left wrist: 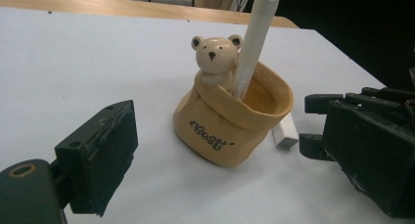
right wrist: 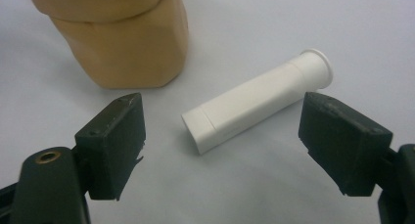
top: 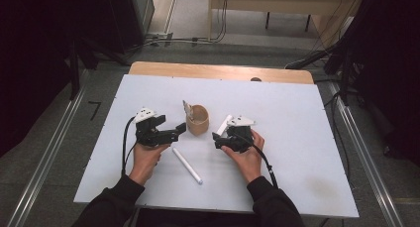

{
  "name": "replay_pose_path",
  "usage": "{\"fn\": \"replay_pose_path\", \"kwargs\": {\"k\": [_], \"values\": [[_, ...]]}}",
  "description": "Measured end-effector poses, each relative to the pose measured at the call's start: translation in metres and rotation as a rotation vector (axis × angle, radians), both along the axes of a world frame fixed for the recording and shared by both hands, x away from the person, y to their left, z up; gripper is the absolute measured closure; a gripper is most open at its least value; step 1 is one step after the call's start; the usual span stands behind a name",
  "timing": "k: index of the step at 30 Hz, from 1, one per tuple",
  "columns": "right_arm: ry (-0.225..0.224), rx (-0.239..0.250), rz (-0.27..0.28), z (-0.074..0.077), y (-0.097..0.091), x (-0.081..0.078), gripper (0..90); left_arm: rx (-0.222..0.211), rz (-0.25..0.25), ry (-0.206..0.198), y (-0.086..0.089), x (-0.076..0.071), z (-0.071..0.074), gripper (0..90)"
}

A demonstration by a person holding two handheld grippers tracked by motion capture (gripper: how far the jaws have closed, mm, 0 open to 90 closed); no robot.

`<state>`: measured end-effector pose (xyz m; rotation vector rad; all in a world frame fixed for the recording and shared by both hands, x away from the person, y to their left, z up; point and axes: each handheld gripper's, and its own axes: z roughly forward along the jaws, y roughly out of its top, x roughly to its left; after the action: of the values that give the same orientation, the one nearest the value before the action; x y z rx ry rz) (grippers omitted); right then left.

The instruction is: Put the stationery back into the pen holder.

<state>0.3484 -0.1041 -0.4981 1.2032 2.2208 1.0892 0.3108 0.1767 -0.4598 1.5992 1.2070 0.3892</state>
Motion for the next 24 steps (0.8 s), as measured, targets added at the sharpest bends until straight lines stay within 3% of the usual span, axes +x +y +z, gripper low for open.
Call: {"fn": "replay_pose_path", "kwargs": {"k": [9,24], "values": [[0.016,-0.007,-0.053,-0.005,0.007,0.004,16.4,0.002,0.008,0.001,0.002,0.001,0.000,7.7],[0.015,-0.023,-0.081,-0.009,0.015,0.009,17.3,-0.001,0.011,0.003,0.002,0.001,-0.001,8.1]]}}
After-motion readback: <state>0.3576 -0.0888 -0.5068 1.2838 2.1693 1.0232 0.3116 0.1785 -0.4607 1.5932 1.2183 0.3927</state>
